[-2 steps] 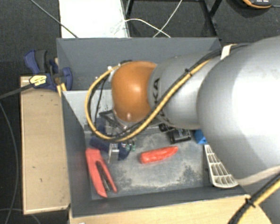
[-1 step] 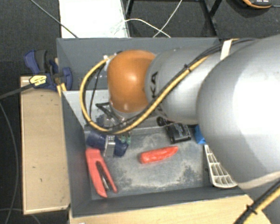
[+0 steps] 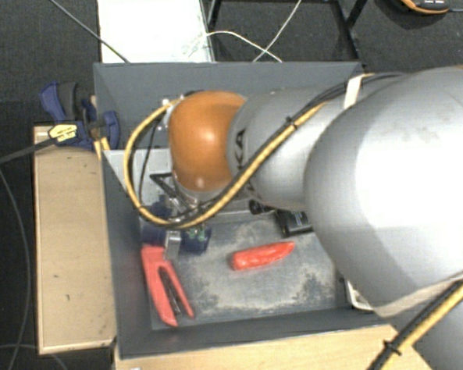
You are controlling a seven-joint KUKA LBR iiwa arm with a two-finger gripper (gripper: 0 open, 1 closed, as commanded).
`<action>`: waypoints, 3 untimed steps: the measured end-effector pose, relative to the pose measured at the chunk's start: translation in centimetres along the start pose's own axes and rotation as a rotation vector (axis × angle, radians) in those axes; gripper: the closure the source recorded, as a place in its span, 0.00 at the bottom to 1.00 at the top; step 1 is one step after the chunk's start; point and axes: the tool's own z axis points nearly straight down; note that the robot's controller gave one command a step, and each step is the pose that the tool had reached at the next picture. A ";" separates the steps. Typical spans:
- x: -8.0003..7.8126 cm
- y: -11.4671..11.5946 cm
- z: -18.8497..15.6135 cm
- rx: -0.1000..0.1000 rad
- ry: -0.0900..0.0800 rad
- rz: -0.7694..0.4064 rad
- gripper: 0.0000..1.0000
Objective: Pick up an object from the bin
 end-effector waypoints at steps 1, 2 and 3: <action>-0.1 -0.4 3.0 0.005 0.012 0.167 0.00; 1.4 -0.2 2.7 -0.007 -0.014 0.144 1.00; 1.4 -0.2 2.7 -0.008 -0.014 0.145 1.00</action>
Offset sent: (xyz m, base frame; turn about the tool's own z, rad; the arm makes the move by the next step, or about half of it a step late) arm -0.0188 0.0012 -0.0333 0.1383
